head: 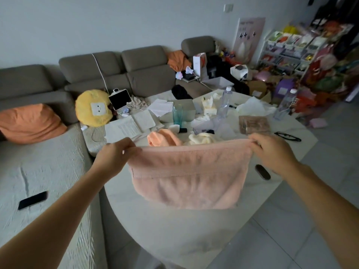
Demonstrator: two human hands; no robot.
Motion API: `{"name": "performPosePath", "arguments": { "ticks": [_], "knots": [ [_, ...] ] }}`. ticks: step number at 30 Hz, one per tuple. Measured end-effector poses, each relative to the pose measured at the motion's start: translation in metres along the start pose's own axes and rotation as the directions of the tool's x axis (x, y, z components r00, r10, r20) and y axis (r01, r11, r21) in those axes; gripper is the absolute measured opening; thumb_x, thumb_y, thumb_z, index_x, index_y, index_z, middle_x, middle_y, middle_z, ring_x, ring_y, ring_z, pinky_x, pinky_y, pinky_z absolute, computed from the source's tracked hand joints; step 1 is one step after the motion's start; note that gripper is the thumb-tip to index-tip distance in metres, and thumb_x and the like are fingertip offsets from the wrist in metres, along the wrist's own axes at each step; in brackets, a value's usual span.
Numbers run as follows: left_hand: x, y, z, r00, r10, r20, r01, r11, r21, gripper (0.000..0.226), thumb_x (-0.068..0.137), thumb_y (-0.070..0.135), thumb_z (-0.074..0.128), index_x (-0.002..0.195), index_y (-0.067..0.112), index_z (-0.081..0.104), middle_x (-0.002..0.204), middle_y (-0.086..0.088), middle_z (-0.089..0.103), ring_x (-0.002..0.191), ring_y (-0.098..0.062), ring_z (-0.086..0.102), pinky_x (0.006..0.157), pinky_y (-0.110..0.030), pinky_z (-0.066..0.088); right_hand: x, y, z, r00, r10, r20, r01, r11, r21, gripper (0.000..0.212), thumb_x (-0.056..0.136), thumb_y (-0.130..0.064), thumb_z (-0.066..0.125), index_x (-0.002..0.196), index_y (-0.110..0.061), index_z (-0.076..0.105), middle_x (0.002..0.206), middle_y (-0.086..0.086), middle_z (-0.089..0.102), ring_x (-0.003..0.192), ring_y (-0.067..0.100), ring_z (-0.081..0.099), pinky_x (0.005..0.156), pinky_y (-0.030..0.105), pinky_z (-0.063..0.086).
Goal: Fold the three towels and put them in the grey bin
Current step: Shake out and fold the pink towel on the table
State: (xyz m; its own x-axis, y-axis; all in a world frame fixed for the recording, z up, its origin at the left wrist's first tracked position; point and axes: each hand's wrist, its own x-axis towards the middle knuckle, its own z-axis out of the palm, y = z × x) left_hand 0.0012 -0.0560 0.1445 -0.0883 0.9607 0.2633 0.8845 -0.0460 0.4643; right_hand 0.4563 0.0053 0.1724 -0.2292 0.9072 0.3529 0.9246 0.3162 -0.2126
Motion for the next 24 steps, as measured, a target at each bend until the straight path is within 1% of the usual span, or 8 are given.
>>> {"name": "performPosePath", "arguments": {
  "ticks": [2,5,9,13,16,19,21,24],
  "knots": [
    [0.016,0.008,-0.006,0.994,0.042,-0.1,-0.039,0.999,0.028,0.01,0.096,0.031,0.063,0.093,0.026,0.071,0.07,0.004,0.068,0.067,-0.024,0.061,0.06,-0.033,0.041,0.017,-0.006,-0.004,1.0,-0.024,-0.02,0.022,0.998,-0.058,0.014,0.095,-0.017,0.06,0.093,-0.012,0.072,0.071,0.007,0.066,0.056,0.021,0.05,0.05,0.024,0.025],
    [0.036,0.023,-0.018,0.965,0.029,-0.261,-0.06,0.992,-0.111,0.014,0.097,0.029,0.059,0.097,0.024,0.072,0.057,0.009,0.064,0.054,-0.013,0.06,0.056,-0.027,0.043,0.04,-0.015,-0.016,0.983,-0.026,-0.181,0.016,0.998,-0.054,0.015,0.094,-0.012,0.061,0.099,-0.008,0.074,0.084,0.013,0.072,0.067,0.031,0.059,0.056,0.027,0.033],
    [0.034,0.027,-0.027,0.972,0.012,-0.234,-0.078,0.957,-0.278,0.014,0.099,0.018,0.057,0.095,0.028,0.065,0.062,0.011,0.068,0.058,-0.003,0.068,0.057,-0.009,0.05,0.033,-0.02,-0.02,0.973,-0.017,-0.231,0.02,1.0,0.01,0.013,0.093,-0.011,0.061,0.104,-0.009,0.068,0.097,0.011,0.07,0.081,0.034,0.063,0.062,0.032,0.041],
    [-0.003,0.009,-0.024,0.993,0.049,-0.105,-0.068,0.981,-0.182,0.013,0.099,0.019,0.059,0.096,0.029,0.066,0.058,0.011,0.069,0.058,0.003,0.068,0.057,-0.002,0.045,-0.007,-0.011,-0.002,0.992,-0.065,-0.112,0.076,0.992,0.097,0.012,0.092,-0.008,0.06,0.102,-0.008,0.067,0.092,0.007,0.068,0.075,0.023,0.056,0.061,0.033,0.043],
    [-0.045,-0.005,-0.012,0.983,0.009,0.183,0.035,0.971,-0.235,0.02,0.098,0.015,0.062,0.089,0.032,0.067,0.058,0.005,0.072,0.052,-0.005,0.067,0.056,-0.008,0.049,-0.046,0.003,0.007,0.993,-0.094,0.066,0.081,0.98,0.18,0.01,0.092,-0.007,0.063,0.098,-0.014,0.068,0.085,-0.004,0.064,0.069,0.014,0.056,0.058,0.035,0.046],
    [-0.091,-0.025,0.006,0.922,-0.05,0.383,0.141,0.967,-0.213,0.021,0.098,0.012,0.062,0.089,0.029,0.071,0.059,0.001,0.073,0.055,-0.01,0.069,0.057,-0.014,0.051,-0.091,0.003,0.034,0.949,-0.086,0.303,0.025,0.98,0.199,0.014,0.091,-0.011,0.068,0.095,-0.025,0.068,0.078,-0.018,0.06,0.067,0.0,0.057,0.058,0.029,0.048],
    [-0.11,-0.037,0.016,0.885,-0.096,0.456,0.188,0.969,-0.161,0.017,0.097,0.014,0.062,0.09,0.026,0.073,0.056,0.0,0.07,0.051,-0.008,0.067,0.058,-0.012,0.048,-0.11,-0.001,0.05,0.904,-0.061,0.424,-0.036,0.975,0.217,0.019,0.091,-0.015,0.068,0.089,-0.034,0.065,0.075,-0.021,0.061,0.068,-0.003,0.058,0.059,0.022,0.044],
    [-0.119,-0.049,0.032,0.842,-0.126,0.525,0.226,0.965,-0.132,0.018,0.097,0.019,0.064,0.084,0.028,0.073,0.052,0.004,0.062,0.046,-0.003,0.055,0.054,-0.012,0.041,-0.121,-0.003,0.062,0.836,0.018,0.549,-0.171,0.958,0.229,0.03,0.093,-0.02,0.064,0.076,-0.044,0.056,0.075,-0.022,0.065,0.072,-0.003,0.06,0.062,0.023,0.046]
  ]
}}
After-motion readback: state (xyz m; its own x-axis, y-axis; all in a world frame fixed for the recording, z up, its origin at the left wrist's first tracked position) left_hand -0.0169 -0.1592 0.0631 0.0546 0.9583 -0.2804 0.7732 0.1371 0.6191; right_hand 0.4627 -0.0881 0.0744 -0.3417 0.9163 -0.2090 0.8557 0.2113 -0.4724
